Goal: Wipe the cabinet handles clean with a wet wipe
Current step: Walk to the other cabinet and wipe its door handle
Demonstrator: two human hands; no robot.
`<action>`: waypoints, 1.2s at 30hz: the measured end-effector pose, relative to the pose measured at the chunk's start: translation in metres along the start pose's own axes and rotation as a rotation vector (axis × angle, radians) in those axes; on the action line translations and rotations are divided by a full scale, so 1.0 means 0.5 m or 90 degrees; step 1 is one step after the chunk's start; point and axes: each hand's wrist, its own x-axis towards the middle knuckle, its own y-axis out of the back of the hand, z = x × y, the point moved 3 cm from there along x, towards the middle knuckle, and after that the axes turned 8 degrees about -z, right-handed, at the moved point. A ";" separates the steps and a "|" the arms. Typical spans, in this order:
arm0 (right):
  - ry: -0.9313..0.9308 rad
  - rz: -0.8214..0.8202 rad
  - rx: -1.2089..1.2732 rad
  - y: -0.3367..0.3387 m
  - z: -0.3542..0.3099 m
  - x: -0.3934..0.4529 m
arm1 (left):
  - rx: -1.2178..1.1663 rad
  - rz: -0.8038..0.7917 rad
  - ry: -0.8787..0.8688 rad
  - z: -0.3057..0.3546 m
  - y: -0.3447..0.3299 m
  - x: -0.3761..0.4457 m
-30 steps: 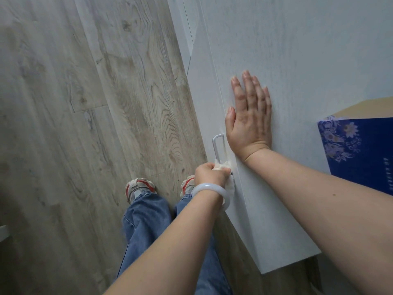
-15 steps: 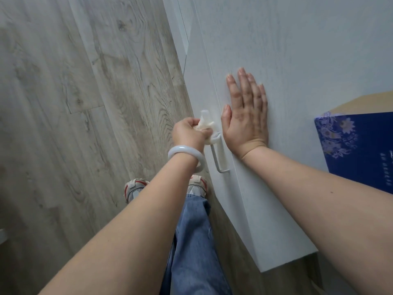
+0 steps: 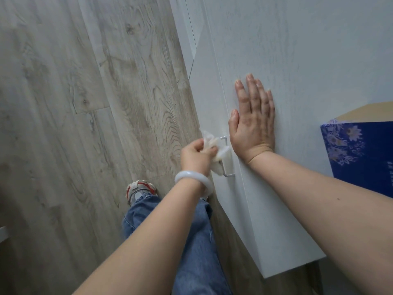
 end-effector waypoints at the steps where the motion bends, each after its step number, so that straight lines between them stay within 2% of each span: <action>1: -0.002 -0.001 0.001 0.000 0.001 0.000 | 0.004 -0.012 -0.018 0.023 -0.002 0.011; 5: -0.004 -0.004 -0.004 0.000 0.000 0.000 | 0.056 -0.059 -0.009 0.044 -0.018 0.032; 9: -0.003 -0.002 0.000 0.001 0.000 0.001 | -0.074 -0.045 0.068 0.005 -0.015 0.008; 14: -0.001 0.001 -0.004 0.001 -0.001 0.000 | -0.063 -0.067 0.148 -0.045 -0.010 -0.037; 20: 0.001 0.001 -0.003 -0.001 0.000 0.001 | -0.062 -0.022 0.052 0.011 -0.012 0.015; 28: 0.000 -0.001 0.003 -0.001 -0.001 0.001 | -0.057 0.022 0.140 -0.102 -0.042 -0.041; 34: -0.002 -0.006 -0.004 -0.001 0.001 0.000 | -0.035 0.042 -0.002 0.002 -0.026 0.030; 36: -0.004 -0.002 -0.002 0.000 -0.001 0.000 | -0.044 0.045 -0.007 0.002 -0.034 0.026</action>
